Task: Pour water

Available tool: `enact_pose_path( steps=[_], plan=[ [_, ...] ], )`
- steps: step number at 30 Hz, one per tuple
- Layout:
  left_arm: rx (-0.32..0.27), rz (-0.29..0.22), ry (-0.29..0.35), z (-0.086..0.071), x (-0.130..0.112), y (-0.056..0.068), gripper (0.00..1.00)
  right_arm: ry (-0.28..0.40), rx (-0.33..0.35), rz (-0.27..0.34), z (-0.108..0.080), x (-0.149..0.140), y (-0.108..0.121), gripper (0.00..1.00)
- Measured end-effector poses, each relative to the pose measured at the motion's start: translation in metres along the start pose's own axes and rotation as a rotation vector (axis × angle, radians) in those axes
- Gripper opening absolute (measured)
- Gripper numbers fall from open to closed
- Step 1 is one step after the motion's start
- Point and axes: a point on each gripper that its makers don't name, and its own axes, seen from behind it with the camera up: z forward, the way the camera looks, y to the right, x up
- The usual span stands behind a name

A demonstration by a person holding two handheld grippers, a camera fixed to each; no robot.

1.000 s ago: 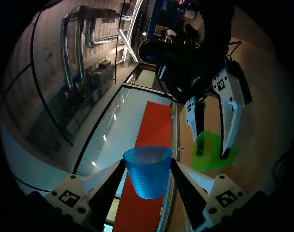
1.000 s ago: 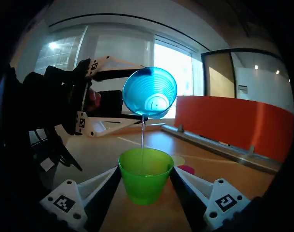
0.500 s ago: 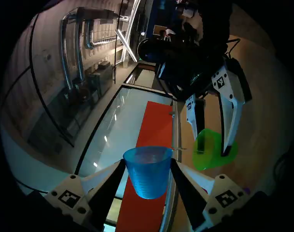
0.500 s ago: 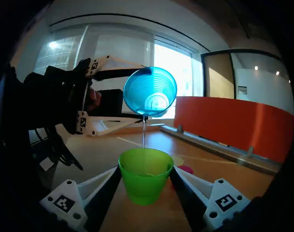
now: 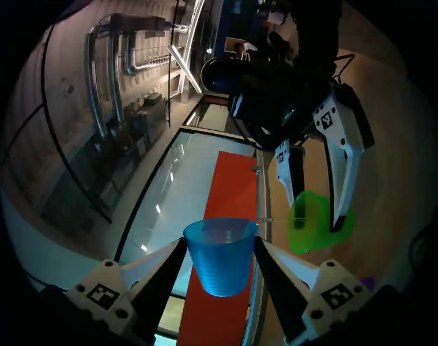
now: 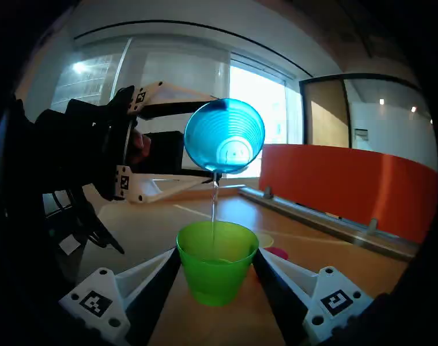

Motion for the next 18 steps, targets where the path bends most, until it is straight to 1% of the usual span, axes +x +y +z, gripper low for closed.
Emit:
enact_pose_path(
  steps=[18],
  plan=[
    [-0.005, 0.033, 0.002, 0.0001, 0.0032, -0.0006, 0.84, -0.002, 0.001, 0.000, -0.0004, -0.0014, -0.0009, 0.90]
  ],
)
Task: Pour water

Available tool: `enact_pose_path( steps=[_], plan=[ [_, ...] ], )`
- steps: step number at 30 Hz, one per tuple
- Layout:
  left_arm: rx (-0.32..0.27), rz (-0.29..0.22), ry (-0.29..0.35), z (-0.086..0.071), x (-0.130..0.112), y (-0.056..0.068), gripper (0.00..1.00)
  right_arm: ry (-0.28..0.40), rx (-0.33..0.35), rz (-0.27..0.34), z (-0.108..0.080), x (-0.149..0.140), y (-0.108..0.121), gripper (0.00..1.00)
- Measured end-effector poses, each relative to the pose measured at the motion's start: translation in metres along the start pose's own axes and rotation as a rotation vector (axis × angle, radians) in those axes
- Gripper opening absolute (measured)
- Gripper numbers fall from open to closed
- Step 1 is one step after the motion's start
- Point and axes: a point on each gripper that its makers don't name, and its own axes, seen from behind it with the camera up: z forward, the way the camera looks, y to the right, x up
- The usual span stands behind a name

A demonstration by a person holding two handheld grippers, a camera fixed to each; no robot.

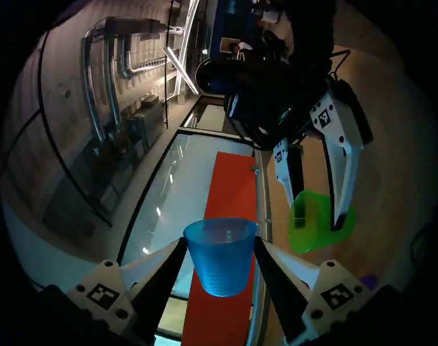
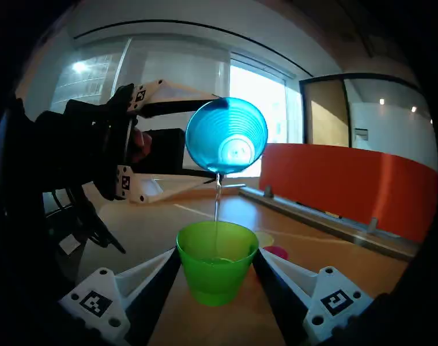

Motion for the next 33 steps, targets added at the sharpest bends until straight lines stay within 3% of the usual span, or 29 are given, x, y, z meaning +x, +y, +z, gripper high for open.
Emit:
enact_pose_path(
  steps=[33],
  plan=[
    [0.004, 0.061, 0.001, -0.0048, 0.0032, -0.0068, 0.84, 0.003, 0.000, -0.003, 0.0007, -0.0004, -0.0002, 0.90]
  ],
)
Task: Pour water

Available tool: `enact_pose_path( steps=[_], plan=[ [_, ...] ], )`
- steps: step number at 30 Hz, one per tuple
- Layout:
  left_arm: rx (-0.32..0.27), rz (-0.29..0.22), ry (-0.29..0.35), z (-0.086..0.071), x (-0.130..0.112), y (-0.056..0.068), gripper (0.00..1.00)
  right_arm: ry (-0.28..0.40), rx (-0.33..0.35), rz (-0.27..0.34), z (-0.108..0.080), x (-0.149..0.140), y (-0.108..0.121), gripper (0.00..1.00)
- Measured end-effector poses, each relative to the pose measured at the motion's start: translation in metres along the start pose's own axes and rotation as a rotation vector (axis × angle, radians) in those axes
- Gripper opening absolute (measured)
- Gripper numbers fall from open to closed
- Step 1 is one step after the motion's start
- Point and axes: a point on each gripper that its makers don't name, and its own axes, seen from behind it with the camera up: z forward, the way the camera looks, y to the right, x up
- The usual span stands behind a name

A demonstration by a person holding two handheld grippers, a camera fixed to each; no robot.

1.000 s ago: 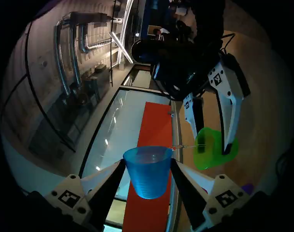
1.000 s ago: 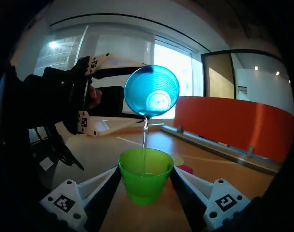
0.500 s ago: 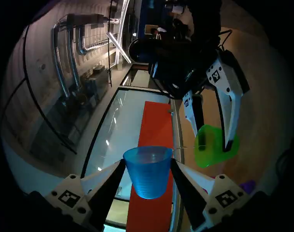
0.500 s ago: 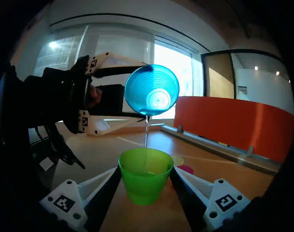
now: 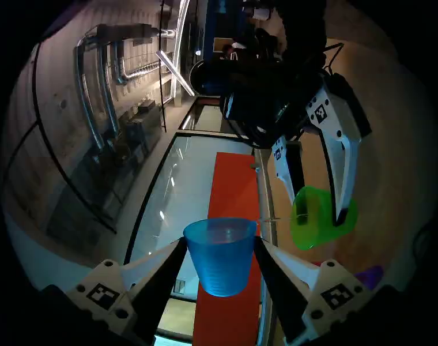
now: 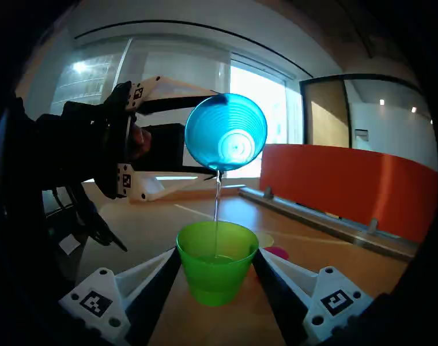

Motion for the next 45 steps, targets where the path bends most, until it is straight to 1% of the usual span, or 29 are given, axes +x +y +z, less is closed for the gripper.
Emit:
enact_pose_path(
  steps=[3, 12, 21, 30, 36, 45],
  plan=[
    [0.001, 0.000, 0.000, -0.0009, 0.0006, 0.0000, 0.84, 0.000, -0.001, -0.001, -0.0003, 0.0000, -0.0001, 0.90],
    [-0.001, 0.021, 0.003, 0.0001, 0.0026, 0.0009, 0.85, 0.000, -0.002, -0.002, -0.0012, -0.0001, -0.0007, 0.90],
    [0.002, 0.031, 0.002, 0.0005, 0.0042, -0.0010, 0.85, 0.001, -0.004, -0.005, -0.0018, 0.0011, 0.0006, 0.90],
    [0.001, 0.053, 0.006, -0.0010, 0.0070, 0.0016, 0.84, 0.000, -0.005, -0.007, -0.0027, 0.0018, 0.0011, 0.90],
    [0.002, 0.058, 0.009, -0.0014, 0.0088, 0.0014, 0.84, 0.001, -0.006, -0.008, -0.0034, 0.0023, 0.0016, 0.90],
    [0.002, 0.072, 0.011, 0.0014, 0.0079, -0.0003, 0.84, 0.002, -0.006, -0.009, -0.0037, 0.0035, 0.0019, 0.90]
  ],
)
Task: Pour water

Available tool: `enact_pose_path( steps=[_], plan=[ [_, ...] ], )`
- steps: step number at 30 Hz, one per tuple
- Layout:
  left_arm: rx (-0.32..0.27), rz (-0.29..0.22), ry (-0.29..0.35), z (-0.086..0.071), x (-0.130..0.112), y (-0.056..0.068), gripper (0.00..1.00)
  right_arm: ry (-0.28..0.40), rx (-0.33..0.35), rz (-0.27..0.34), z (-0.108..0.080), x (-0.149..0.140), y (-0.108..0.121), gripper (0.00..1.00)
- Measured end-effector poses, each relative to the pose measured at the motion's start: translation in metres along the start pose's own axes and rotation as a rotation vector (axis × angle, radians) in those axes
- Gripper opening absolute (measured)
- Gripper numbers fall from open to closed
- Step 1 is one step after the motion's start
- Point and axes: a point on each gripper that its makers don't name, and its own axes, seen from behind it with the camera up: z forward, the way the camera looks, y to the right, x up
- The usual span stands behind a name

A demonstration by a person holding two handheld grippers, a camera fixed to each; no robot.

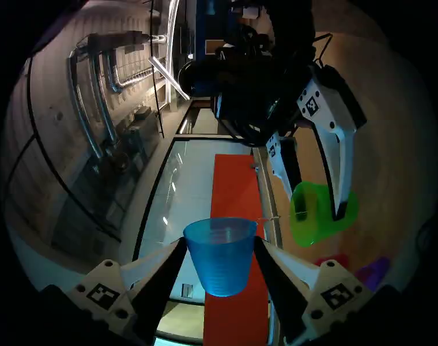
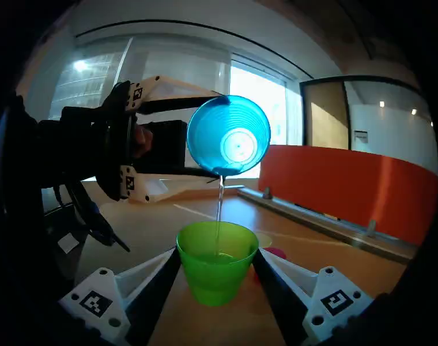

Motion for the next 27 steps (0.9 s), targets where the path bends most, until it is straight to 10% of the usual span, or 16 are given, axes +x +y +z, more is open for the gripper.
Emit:
enact_pose_path(
  steps=[27],
  plan=[
    [0.006, 0.021, 0.008, -0.0021, 0.0048, -0.0012, 0.84, 0.002, -0.002, -0.005, 0.0002, -0.0013, 0.0009, 0.90]
  ],
)
